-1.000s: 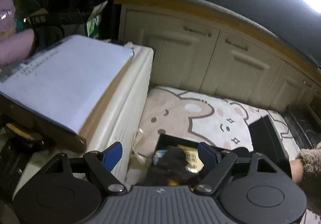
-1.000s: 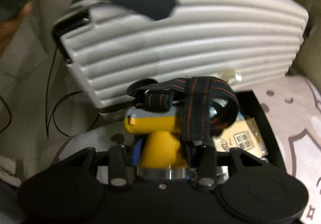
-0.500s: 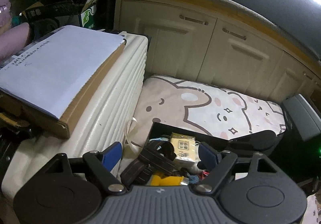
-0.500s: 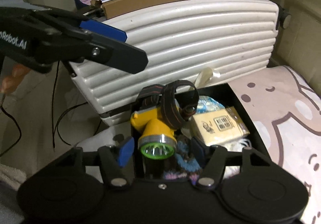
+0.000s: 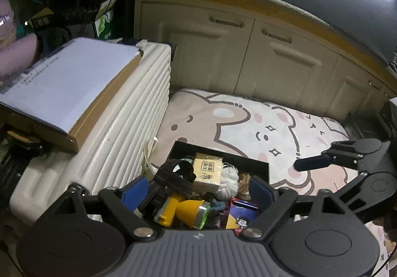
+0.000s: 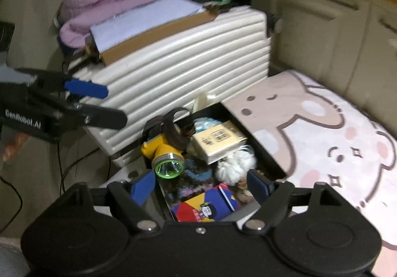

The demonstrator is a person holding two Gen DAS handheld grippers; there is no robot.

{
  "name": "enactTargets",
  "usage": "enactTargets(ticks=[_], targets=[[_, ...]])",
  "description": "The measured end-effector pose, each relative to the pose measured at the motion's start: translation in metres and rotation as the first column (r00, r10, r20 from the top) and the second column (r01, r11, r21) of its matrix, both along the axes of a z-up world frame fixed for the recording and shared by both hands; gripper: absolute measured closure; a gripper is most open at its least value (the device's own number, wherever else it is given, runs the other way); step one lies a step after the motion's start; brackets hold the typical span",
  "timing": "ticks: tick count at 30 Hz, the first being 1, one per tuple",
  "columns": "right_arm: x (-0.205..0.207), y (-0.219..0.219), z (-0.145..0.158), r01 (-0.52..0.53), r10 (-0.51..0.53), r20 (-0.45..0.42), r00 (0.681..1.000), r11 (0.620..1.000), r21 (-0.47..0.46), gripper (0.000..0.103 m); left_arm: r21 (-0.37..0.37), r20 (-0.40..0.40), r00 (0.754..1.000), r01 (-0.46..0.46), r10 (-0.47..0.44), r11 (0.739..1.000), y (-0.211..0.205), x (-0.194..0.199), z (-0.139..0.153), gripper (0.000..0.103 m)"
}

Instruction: Organize objects

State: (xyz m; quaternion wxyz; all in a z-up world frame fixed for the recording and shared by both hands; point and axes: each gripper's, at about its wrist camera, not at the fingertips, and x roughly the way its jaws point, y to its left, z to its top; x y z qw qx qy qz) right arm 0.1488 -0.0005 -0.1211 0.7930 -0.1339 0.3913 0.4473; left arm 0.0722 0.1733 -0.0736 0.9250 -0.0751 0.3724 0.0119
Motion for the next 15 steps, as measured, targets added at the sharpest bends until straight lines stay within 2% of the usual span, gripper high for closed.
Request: enactTargets(ticks=[10, 15], targets=[[-0.021, -0.036, 0.031, 0.112, -0.112, 0.006, 0.994, 0.994, 0.001, 0.016, 0.05, 0.006, 0.999, -0.033, 0.033, 0.998, -0.029, -0.028, 0.03, 0.0], [-0.036, -0.049, 0.045, 0.151, -0.151, 0.014, 0.988, 0.988, -0.011, 0.015, 0.048, -0.004, 0.997, -0.072, 0.072, 0.996, -0.039, -0.043, 0.04, 0.0]])
